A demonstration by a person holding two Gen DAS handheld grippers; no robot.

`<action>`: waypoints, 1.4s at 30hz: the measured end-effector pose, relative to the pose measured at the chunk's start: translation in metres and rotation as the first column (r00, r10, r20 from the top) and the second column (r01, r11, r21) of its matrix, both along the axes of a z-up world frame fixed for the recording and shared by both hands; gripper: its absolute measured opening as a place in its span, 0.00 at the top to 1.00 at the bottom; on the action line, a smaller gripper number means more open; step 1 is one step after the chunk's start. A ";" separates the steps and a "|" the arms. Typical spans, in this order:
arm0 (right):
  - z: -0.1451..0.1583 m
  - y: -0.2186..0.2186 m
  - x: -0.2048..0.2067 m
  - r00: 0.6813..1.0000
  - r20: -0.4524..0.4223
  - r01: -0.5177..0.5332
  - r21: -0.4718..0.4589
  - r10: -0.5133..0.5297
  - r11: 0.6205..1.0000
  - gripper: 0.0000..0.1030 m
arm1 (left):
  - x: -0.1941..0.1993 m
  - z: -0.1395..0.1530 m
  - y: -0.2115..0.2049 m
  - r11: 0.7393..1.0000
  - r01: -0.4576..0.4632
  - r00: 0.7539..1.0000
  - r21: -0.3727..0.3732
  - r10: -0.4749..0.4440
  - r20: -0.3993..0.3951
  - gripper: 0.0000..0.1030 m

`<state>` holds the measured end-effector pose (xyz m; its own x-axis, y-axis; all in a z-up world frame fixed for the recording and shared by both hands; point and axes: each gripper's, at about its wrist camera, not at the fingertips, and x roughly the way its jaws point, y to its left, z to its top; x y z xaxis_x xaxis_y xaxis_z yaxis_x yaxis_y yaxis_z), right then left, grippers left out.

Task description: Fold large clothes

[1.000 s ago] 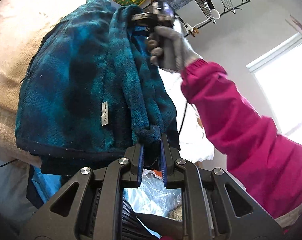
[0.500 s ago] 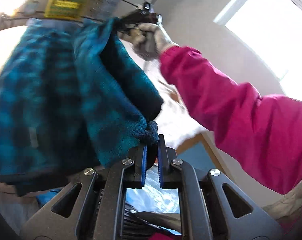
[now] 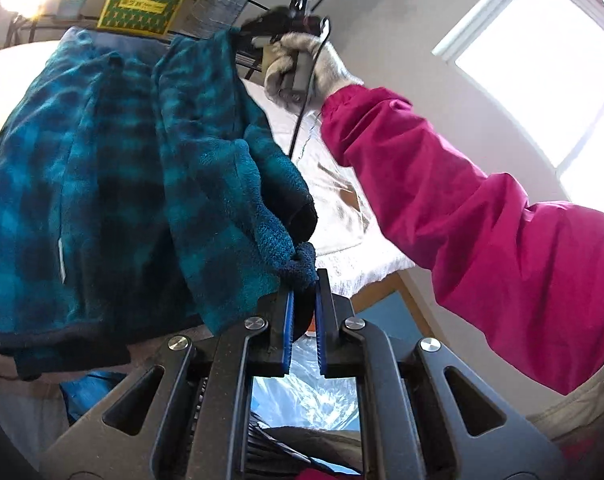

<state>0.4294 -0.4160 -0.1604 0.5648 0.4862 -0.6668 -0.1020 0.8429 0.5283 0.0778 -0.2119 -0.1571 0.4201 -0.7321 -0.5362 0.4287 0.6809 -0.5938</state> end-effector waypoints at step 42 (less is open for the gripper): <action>-0.055 0.101 -0.265 0.934 -0.043 -0.347 -0.356 0.356 0.868 0.68 | 0.062 -0.052 0.098 0.984 -0.177 0.964 -0.010 0.171 -0.205 0.95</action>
<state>0.1647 -0.3150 -0.2151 0.4182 0.3910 -0.8199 -0.4350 0.8786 0.1971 0.1400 -0.1135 -0.2093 0.4271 -0.6731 -0.6037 0.1738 0.7164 -0.6757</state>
